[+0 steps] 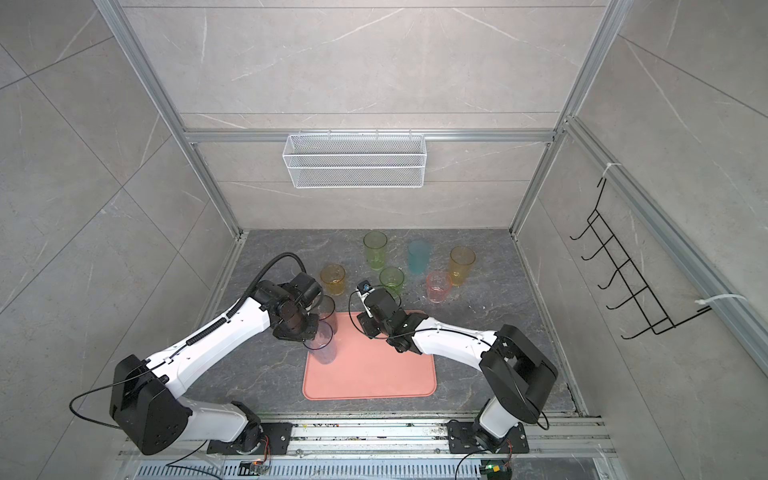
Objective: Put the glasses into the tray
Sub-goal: 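Open the left gripper to release the pale blue cup and lift away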
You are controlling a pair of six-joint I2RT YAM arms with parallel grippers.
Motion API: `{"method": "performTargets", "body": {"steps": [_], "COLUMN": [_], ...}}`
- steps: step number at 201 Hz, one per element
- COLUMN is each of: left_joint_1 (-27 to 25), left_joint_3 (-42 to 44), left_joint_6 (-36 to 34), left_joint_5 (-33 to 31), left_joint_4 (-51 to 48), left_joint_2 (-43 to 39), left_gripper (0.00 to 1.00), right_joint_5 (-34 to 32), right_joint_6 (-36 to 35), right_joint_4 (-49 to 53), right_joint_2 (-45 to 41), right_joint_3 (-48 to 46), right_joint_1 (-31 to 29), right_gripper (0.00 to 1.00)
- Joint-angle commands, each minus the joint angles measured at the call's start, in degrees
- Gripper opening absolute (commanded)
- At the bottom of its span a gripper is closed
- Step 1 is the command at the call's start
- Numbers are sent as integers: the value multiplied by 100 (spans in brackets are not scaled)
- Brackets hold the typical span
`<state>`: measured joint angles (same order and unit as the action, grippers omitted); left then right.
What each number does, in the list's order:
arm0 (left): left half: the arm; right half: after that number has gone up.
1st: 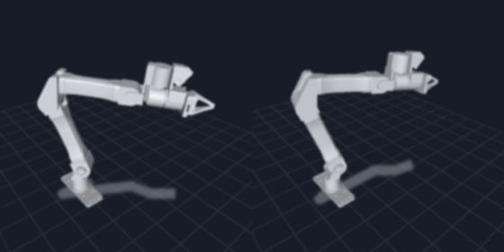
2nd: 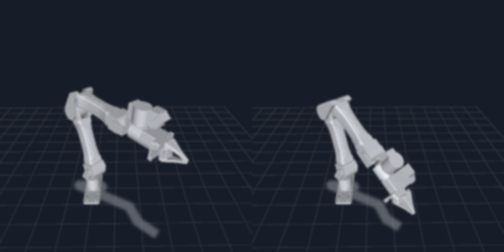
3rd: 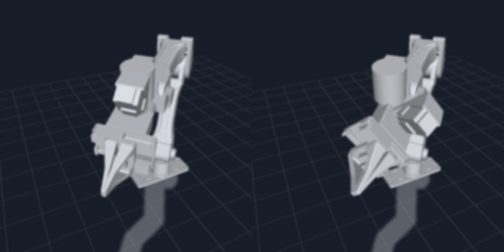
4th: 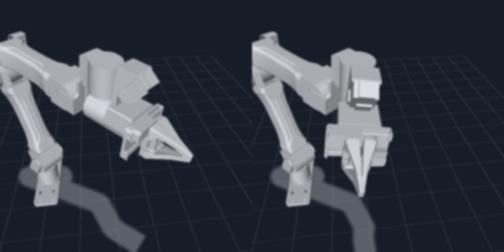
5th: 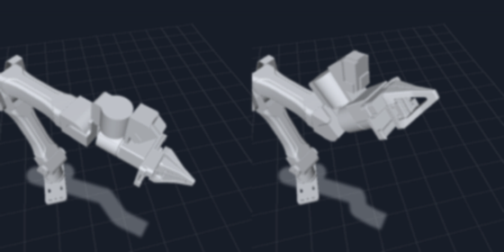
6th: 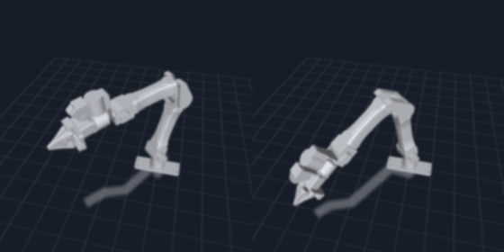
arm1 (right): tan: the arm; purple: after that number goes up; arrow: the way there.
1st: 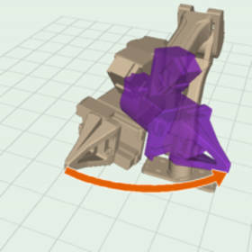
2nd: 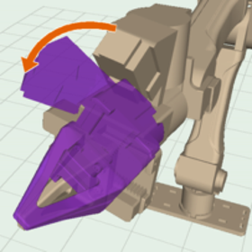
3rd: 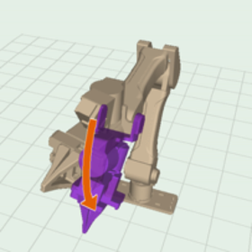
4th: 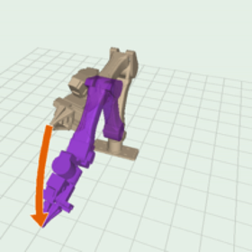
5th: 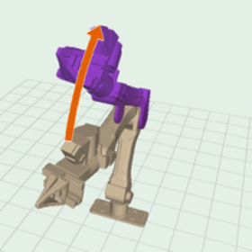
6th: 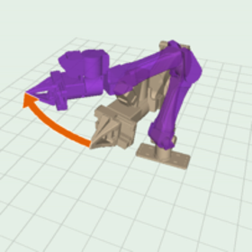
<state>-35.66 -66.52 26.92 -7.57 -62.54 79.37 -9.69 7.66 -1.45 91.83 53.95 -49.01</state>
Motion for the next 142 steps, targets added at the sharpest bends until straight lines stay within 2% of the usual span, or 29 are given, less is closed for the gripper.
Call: {"method": "performTargets", "body": {"steps": [1,38,94,142], "left_joint_1": [-13,-20,-19,-15], "left_joint_3": [-124,-157,-393,-938], "left_joint_6": [94,111,60,18], "left_joint_5": [-103,-78,-77,-310], "left_joint_4": [-317,-289,-379,-649], "left_joint_2": [49,47,-223,-326], "left_gripper": [5,20,33,43], "right_joint_5": [-93,-107,-112,-129], "right_joint_6": [-87,-87,-89,-88], "right_joint_4": [75,71,83,67], "right_joint_2": [75,75,71,28], "right_joint_3": [177,177,177,151], "right_joint_1": [-35,-38,-46,-55], "right_gripper": [59,59,59,59]}}
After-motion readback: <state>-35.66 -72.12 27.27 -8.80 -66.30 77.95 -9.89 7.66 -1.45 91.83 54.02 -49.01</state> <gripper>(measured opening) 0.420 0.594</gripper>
